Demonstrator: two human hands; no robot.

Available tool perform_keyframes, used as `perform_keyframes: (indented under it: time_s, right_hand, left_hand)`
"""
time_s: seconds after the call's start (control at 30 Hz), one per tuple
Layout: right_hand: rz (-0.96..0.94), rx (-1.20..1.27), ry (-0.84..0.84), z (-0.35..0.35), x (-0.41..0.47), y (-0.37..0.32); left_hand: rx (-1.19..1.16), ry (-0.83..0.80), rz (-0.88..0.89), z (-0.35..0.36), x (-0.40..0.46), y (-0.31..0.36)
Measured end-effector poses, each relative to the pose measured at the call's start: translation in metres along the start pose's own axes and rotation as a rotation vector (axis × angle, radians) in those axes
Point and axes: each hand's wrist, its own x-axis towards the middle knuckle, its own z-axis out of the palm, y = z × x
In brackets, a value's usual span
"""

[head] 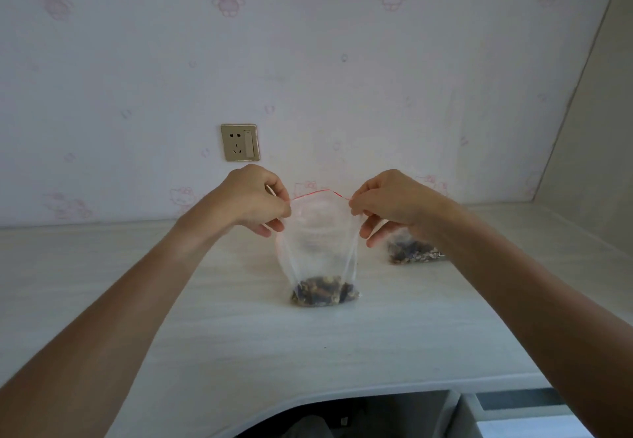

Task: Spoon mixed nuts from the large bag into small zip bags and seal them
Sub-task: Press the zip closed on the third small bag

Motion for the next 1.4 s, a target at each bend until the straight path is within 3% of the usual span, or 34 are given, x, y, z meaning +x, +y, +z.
perform_keyframes:
  time_s: [0.2, 0.27, 0.37, 0.53, 0.73, 0.87, 1.1, 1.4]
  right_hand:
    - [-0.209, -0.27, 0.096, -0.009, 0.003, 0.009]
    - [-0.448, -0.393, 0.126, -0.012, 0.0, 0.013]
    - [-0.74, -0.574, 0.042, -0.014, -0.004, 0.017]
    - [-0.641, -0.967, -0.088, -0.009, 0.008, 0.011]
    - [-0.655, -1.188, -0.124, -0.013, 0.022, -0.011]
    - [-0.65, -1.108, -0.168, -0.023, 0.022, -0.022]
    - [-0.668, -0.85, -0.201, -0.021, 0.015, -0.023]
    - [-0.442, -0.402, -0.224, -0.021, 0.02, 0.002]
  left_hand:
    - [-0.019, -0.044, 0.122, -0.014, -0.002, -0.011]
    - [0.039, -0.044, 0.252, -0.015, -0.003, -0.017]
    - [0.132, -0.075, 0.41, -0.014, -0.004, -0.026]
    - [0.294, -0.106, 0.441, -0.011, 0.001, -0.032]
    - [0.482, -0.178, 0.492, -0.019, 0.004, -0.034]
    - [0.478, -0.067, 0.458, -0.025, 0.015, -0.039]
    - [0.071, -0.073, 0.524, -0.019, 0.023, -0.05]
    - [0.063, -0.103, 0.481, -0.013, 0.024, -0.067]
